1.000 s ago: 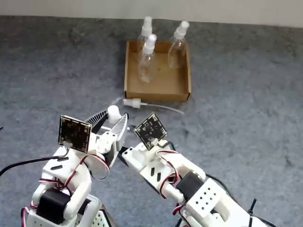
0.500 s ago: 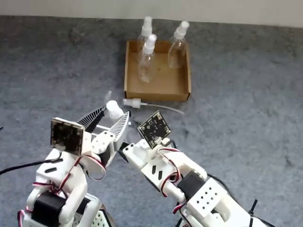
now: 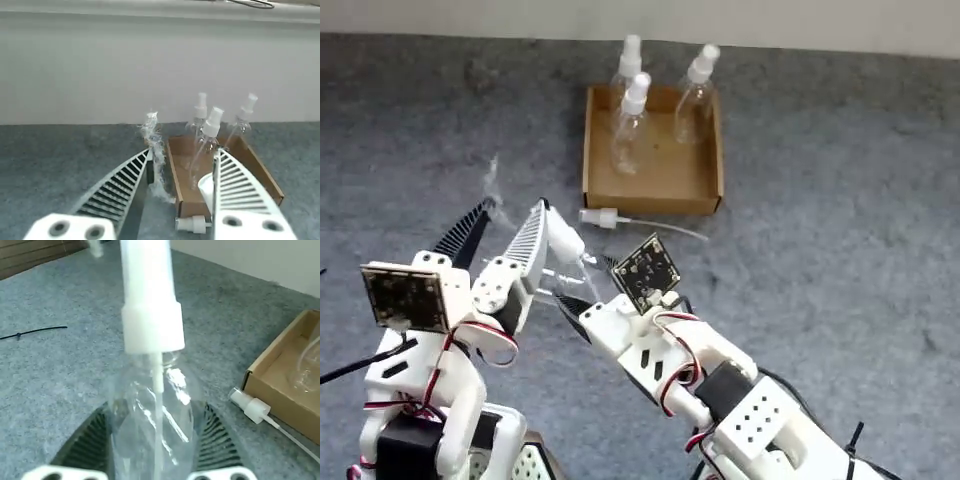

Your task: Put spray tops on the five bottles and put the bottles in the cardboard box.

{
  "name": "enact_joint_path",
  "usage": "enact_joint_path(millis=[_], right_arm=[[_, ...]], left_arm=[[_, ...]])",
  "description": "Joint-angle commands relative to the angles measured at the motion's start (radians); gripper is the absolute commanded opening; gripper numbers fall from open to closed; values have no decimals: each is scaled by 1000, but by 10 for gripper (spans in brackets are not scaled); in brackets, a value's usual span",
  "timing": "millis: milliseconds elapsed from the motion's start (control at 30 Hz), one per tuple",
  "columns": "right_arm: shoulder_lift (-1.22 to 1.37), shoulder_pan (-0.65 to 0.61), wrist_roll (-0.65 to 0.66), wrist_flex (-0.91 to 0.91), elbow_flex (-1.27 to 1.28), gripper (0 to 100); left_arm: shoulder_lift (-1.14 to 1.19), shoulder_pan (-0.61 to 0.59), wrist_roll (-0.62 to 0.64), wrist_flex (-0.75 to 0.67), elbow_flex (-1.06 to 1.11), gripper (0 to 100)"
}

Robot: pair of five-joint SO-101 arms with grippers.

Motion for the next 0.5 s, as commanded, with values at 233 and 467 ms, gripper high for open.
enact_joint_path(millis=[233,467], right_arm=[[-19,12,-2,-24,25,4],[-21,12,-2,-24,24,4]], left_arm=[[18,-47,-6,-104,5,140],[18,-76,-41,-172,114,140]])
